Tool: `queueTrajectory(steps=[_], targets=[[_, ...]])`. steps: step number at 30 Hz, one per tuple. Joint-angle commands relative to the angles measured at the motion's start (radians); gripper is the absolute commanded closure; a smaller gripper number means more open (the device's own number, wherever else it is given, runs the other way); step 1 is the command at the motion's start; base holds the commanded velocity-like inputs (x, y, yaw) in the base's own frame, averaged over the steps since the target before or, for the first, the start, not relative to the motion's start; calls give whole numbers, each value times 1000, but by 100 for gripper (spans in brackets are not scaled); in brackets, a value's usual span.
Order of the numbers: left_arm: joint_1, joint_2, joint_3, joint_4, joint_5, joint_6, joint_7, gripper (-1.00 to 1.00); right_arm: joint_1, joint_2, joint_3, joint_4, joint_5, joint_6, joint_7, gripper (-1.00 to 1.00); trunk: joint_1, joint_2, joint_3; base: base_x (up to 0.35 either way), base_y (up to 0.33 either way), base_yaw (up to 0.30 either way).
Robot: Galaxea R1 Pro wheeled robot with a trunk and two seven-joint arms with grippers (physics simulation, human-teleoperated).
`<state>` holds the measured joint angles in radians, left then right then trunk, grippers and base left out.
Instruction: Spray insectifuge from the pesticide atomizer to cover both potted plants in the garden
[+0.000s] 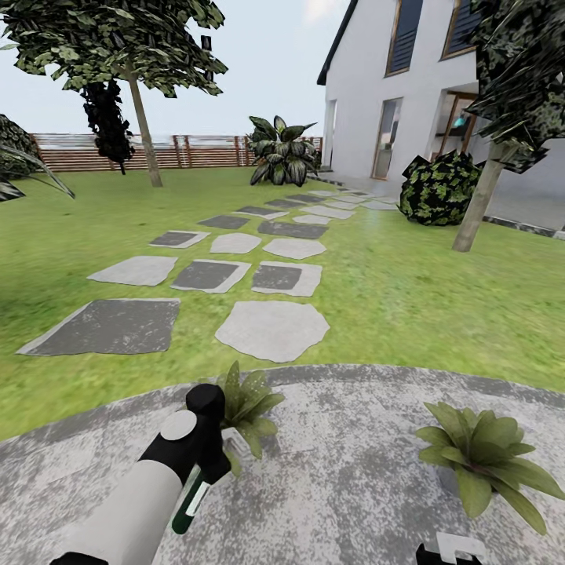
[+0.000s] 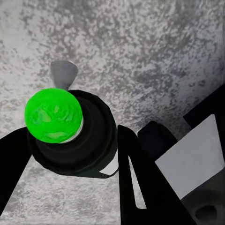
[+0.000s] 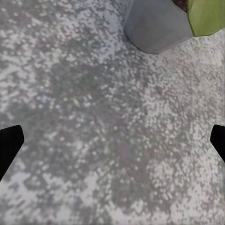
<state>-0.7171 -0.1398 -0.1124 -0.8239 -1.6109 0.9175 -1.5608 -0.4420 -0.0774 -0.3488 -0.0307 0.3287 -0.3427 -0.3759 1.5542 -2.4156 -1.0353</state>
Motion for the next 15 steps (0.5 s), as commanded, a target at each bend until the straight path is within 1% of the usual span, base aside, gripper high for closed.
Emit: queueTrajectory(steps=[1, 2, 3, 4, 5, 6, 9, 10, 12, 13, 15], targets=[[2, 7, -1, 1, -8, 9, -10, 100, -1, 0, -9, 2, 10, -3, -3, -100, 0, 0, -1, 0, 0, 0], [5, 16, -1, 2, -8, 7, -10, 100, -1, 0, -8, 2, 10, -3, -3, -100, 0, 0, -1, 0, 0, 0], [11, 36, -1, 2, -8, 6, -10, 100, 0, 0, -8, 2, 10, -4, -3, -100, 0, 0, -1, 0, 0, 0], [16, 49, -1, 2, -8, 5, -10, 100, 0, 0, -8, 2, 10, -4, -3, -100, 0, 0, -1, 0, 0, 0], [23, 73, -1, 3, -8, 4, -10, 100, 0, 0, -8, 2, 10, -4, -3, -100, 0, 0, -1, 0, 0, 0], [30, 89, -1, 4, -7, 4, -10, 100, 0, 0, -8, 2, 10, -4, -3, -100, 0, 0, -1, 0, 0, 0], [58, 124, -1, 3, -7, 2, -10, 100, -1, 0, -8, 2, 10, -4, -3, -100, 0, 0, -1, 0, 0, 0], [62, 126, -2, 2, -6, 2, -10, 100, -1, 1, -8, 2, 10, -4, -3, -100, 0, 0, -1, 0, 0, 0], [66, 120, -3, 2, 9, 1, -10, 100, -1, 1, -8, 2, 10, -4, -3, -100, 0, 0, -1, 0, 0, 0], [67, 115, -5, 1, 21, 1, -10, 100, -1, 1, -8, 2, 10, -4, -3, -100, 0, 0, -1, 0, 0, 0], [68, 105, -6, 0, 36, 2, -10, 100, -1, 1, -9, 2, 9, -4, -4, -100, 0, 0, -1, 0, 0, 0]])
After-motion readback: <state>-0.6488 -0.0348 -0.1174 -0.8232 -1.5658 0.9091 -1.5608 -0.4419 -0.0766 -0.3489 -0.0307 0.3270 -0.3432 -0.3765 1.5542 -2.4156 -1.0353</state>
